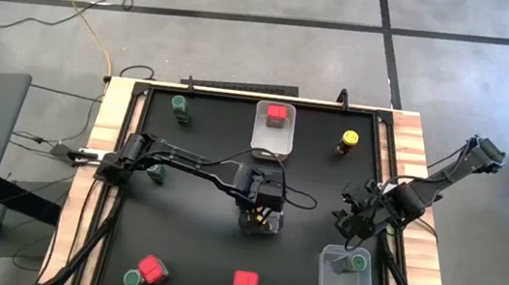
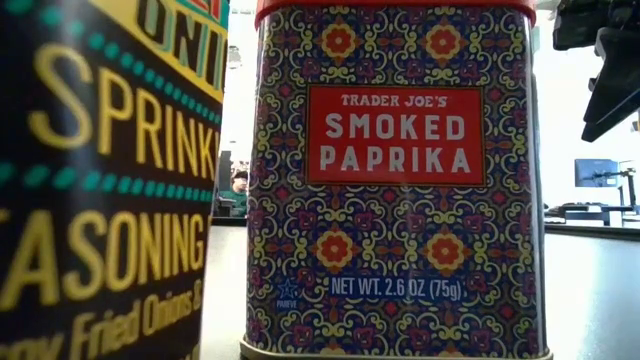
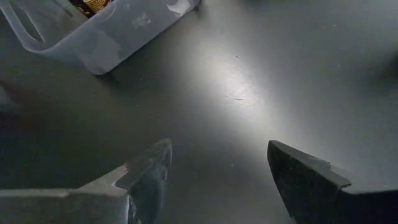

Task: Sort spices by type
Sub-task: Put the top left yellow seasoning bottle into the black bin, then put the middle right green seasoning bottle into the transparent bin

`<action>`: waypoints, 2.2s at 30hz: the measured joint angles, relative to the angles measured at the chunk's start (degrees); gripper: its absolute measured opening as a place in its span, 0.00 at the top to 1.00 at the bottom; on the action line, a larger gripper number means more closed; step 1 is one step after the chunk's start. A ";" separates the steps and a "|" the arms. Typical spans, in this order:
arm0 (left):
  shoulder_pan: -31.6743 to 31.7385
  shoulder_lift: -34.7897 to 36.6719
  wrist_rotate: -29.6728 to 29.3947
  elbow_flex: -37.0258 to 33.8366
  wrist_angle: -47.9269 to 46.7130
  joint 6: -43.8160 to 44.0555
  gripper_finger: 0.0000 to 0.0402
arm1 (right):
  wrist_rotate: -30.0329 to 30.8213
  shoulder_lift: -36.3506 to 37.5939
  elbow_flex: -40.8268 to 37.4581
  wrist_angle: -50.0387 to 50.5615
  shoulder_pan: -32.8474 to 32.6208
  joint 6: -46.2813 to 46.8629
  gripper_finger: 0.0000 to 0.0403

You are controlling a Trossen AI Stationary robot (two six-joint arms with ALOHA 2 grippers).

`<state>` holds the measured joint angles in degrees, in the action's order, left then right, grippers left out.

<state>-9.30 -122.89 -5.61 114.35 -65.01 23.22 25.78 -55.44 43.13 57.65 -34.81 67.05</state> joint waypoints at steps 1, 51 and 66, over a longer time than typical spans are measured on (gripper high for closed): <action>0.01 0.00 0.00 0.00 -0.02 0.00 0.32 | 0.00 0.00 0.00 0.00 0.00 0.00 0.28; 0.46 0.00 0.00 0.00 -1.53 2.56 0.32 | -0.20 0.00 0.00 0.11 0.00 -0.22 0.28; 0.48 0.52 -1.29 5.13 -7.22 2.99 0.32 | -0.39 0.01 0.00 0.04 0.02 -1.07 0.28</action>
<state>-8.82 -122.37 -6.90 119.48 -72.24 26.22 25.39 -55.44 43.13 57.69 -34.79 65.98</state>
